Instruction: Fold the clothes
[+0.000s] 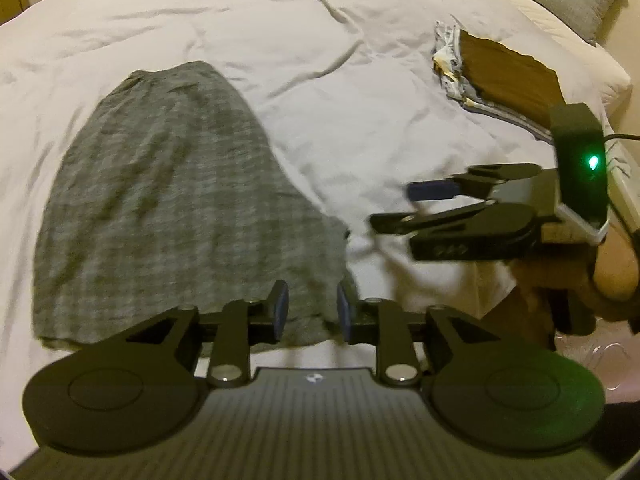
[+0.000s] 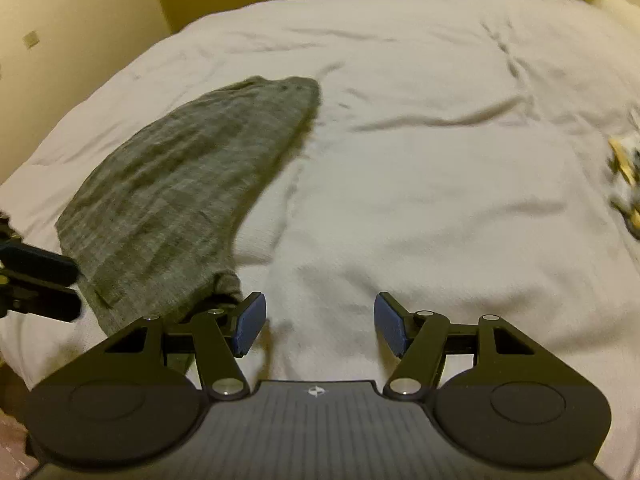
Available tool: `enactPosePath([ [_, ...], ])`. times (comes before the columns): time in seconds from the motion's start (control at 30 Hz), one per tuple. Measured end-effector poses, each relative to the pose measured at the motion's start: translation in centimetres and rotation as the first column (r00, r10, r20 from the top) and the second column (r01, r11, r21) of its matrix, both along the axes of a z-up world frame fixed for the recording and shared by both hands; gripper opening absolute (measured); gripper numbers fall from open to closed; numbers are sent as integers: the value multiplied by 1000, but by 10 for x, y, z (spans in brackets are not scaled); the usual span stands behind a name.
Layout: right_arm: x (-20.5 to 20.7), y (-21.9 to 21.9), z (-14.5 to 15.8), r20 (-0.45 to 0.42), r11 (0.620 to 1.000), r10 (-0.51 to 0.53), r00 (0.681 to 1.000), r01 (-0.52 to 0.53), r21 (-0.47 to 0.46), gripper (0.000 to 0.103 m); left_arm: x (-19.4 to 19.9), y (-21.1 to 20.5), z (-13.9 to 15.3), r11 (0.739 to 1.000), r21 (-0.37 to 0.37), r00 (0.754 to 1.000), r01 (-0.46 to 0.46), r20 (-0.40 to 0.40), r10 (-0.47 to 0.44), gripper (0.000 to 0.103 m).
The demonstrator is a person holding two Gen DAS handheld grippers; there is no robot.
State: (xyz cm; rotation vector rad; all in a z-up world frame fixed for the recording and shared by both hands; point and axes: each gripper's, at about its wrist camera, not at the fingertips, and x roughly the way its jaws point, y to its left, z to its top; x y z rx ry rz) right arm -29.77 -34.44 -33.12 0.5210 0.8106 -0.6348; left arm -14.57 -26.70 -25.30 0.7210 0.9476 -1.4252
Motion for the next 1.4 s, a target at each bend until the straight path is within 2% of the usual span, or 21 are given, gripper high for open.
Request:
enactPosePath([
  [0.13,1,17,17,-7,994,96,995,-96,-46,63,26,20,-4,999,27,998,-38,58,36,28],
  [0.2,12,34,24,-17,972,213,977,-213,-94,63,40,29,-9,998,41,993,-42,116,37,30],
  [0.3,34,62,29,-48,904,394,918,-397,-157,63,58,40,-19,998,59,975,-24,224,10,33],
  [0.37,51,82,29,-98,835,503,859,-512,-201,63,69,47,-26,998,70,955,-7,298,-14,37],
  [0.4,59,90,27,-141,798,540,830,-558,-228,63,72,49,-30,997,73,936,21,349,-45,39],
  [0.47,73,108,21,-239,715,596,767,-642,-277,65,74,54,-39,991,88,879,100,459,-129,41],
  [0.53,83,122,12,-345,633,622,703,-711,-308,65,73,60,-50,971,114,807,211,540,-239,41],
  [0.67,91,136,-8,-500,517,620,604,-794,-319,66,71,73,-76,892,175,630,416,652,-422,46],
  [0.7,91,139,-14,-535,489,616,579,-813,-317,71,70,76,-82,872,183,586,454,675,-447,51],
  [0.77,90,144,-25,-594,431,605,530,-846,-314,72,69,84,-95,831,195,496,520,723,-481,62],
  [0.8,91,144,-29,-611,410,601,515,-855,-318,73,69,87,-101,813,201,454,547,745,-490,67],
  [0.87,94,142,-35,-641,370,591,489,-871,-324,73,69,88,-108,783,217,393,583,768,-505,68],
  [1.0,105,131,-39,-680,360,521,516,-855,-373,70,70,87,-120,746,245,301,619,804,-513,71],
  [1.1,110,127,-42,-704,340,497,507,-860,-379,61,66,85,-130,712,268,211,649,835,-507,71],
  [1.17,111,126,-45,-717,312,497,489,-872,-378,57,66,83,-133,703,273,169,656,855,-491,71],
  [1.2,111,126,-46,-722,301,498,481,-876,-377,52,67,81,-135,703,274,155,656,863,-481,71],
  [1.27,111,126,-45,-727,286,499,471,-882,-374,44,71,76,-136,711,272,144,649,873,-465,68],
  [1.3,111,124,-44,-725,294,498,476,-879,-375,40,73,73,-135,718,273,150,640,872,-465,58],
  [1.33,112,122,-42,-722,304,496,482,-875,-376,34,75,69,-135,727,277,159,628,869,-469,37],
  [1.37,112,120,-41,-719,315,494,489,-871,-376,29,78,64,-134,735,281,173,618,863,-475,27],
  [1.4,112,117,-39,-715,330,492,496,-867,-374,19,80,58,-133,742,284,189,608,855,-483,13],
])
